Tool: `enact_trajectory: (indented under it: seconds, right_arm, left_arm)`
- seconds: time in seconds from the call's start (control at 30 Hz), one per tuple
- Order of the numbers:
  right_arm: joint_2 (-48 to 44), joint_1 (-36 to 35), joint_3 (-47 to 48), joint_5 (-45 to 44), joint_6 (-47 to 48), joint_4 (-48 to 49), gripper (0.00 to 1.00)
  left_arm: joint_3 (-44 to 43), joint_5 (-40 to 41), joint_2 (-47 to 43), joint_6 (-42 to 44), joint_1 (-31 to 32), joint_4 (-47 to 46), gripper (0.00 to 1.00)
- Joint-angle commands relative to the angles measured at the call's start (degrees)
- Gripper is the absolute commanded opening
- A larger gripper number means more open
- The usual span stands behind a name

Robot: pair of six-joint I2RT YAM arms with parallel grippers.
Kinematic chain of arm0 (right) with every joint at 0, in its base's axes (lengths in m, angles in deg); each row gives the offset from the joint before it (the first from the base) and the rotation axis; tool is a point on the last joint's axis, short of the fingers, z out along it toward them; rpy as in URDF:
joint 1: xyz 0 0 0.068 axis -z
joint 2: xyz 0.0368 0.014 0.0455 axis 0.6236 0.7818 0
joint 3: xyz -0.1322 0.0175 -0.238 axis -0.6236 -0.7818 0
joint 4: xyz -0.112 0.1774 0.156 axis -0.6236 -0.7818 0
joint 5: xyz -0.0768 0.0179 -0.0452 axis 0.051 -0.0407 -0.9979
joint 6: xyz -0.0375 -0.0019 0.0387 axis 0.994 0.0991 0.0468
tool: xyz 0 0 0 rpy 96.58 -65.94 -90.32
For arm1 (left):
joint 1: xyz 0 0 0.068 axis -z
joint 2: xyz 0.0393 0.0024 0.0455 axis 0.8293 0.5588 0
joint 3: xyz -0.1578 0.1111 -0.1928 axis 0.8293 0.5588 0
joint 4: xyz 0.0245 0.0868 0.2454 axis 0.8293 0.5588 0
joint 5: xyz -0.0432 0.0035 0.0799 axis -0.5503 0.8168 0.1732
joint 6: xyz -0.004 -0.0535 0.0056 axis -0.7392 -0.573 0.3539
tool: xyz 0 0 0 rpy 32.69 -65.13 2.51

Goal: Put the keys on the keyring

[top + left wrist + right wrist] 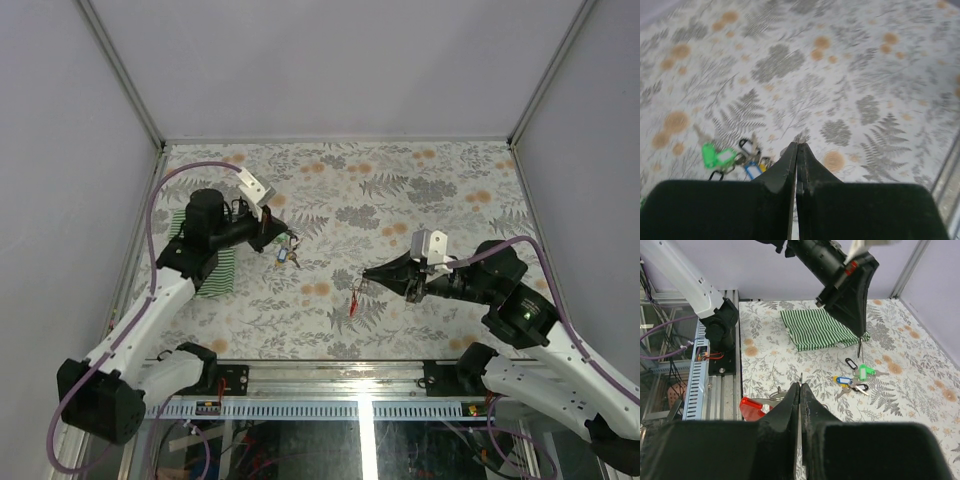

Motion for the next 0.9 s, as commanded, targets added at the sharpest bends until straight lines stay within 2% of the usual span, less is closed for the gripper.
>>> enact_trajectory:
  seconds: [0.0,0.13,0.23,0.47,0.7,0.87]
  right_arm:
    - [0.6,-0.27,3.02,-0.51,0.58,4.71,0.0]
    - [-0.92,-0.34,-0.11,-0.39,0.57,12.18,0.0]
    - [-2.61,-0.33,-3.04,0.17,1.17,19.44,0.0]
    - [-3.52,-0.32,-5.39,5.49,5.85,30.2,0.0]
    - [-3.97,-0.29,-7.39,10.11,16.56,35.26,0.0]
    - [-3.11,-0.35,-6.34,12.14,21.08,33.95,0.0]
  left_arm:
    - [-1.47,-18.75,-3.92,3.99,0.11,-4.19,0.0]
    - [-4.2,-29.25,-4.79,4.53,0.61,-5.75,0.0]
    - [-6.3,-33.41,-5.73,4.56,2.66,-7.03,0.0]
    - [-10.8,-32.17,-7.65,1.57,12.75,-12.4,0.0]
    - [-11.12,-32.66,-8.32,-9.64,16.58,-25.23,0.0]
    - [-11.32,-32.34,-7.96,-11.71,18.21,-27.94,0.0]
